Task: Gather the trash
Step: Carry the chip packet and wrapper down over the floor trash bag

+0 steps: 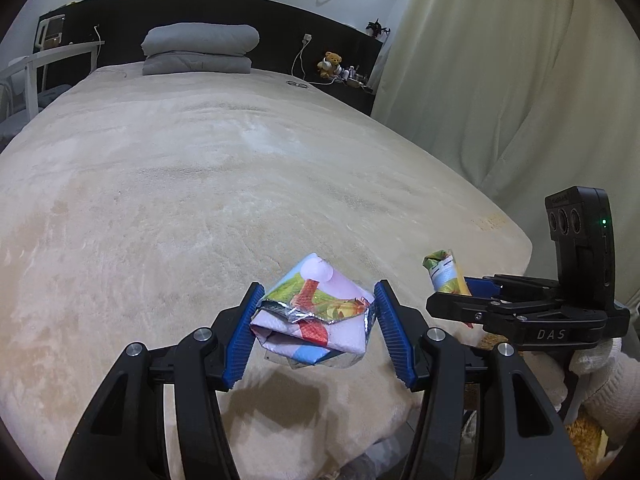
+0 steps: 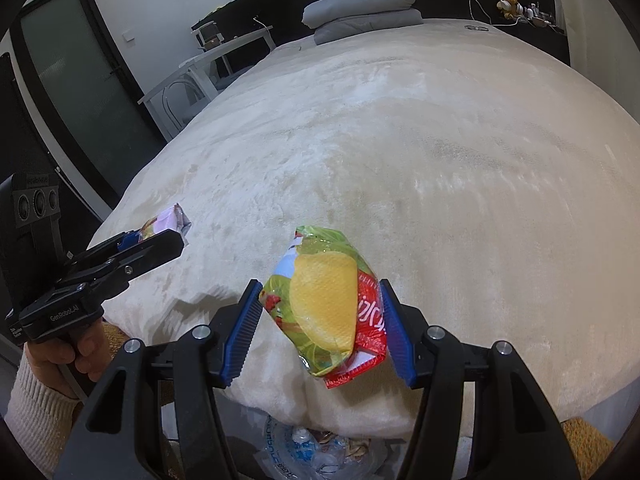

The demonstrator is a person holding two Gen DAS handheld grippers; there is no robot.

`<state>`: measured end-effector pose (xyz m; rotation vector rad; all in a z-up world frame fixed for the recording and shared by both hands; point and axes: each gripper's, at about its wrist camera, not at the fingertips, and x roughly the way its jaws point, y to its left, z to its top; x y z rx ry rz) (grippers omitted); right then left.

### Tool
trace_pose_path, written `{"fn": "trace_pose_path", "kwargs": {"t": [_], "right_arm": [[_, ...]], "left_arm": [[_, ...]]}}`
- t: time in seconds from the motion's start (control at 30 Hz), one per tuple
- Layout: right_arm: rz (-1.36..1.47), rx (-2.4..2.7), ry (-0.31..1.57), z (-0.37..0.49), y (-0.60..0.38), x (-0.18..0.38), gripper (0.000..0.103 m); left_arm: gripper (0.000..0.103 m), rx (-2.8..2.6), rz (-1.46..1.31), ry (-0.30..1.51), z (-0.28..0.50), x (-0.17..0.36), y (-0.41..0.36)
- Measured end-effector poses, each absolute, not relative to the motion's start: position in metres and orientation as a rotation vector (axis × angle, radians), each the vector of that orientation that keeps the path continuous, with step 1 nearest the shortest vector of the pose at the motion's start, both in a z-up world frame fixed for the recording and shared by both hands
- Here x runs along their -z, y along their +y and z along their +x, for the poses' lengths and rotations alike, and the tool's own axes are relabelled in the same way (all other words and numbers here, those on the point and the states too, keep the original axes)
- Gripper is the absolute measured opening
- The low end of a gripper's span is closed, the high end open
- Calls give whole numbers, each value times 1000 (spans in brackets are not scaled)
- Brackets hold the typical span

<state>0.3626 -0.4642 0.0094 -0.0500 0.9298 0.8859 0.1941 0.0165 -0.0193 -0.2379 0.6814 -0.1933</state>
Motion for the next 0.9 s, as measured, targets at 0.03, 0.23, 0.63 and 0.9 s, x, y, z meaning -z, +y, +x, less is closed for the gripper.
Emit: {"fn": "trace_pose_path", "kwargs": {"t": [0.03,0.23,0.63,0.9], "right_arm": [[-49,-886,932,360,-466,-8,58],[-46,-893,931,341,-472,-6,58],[-29,-916,929,292,-489,2,58],[-30,-932,952,272,-498,10,58]], "left_arm": [[55,192,-245,679,189,19,16],[55,176,-265,682,162,22,9],[55,185,-259,670,111,26,-14],[55,187,-221,686,90,34,-29]]}}
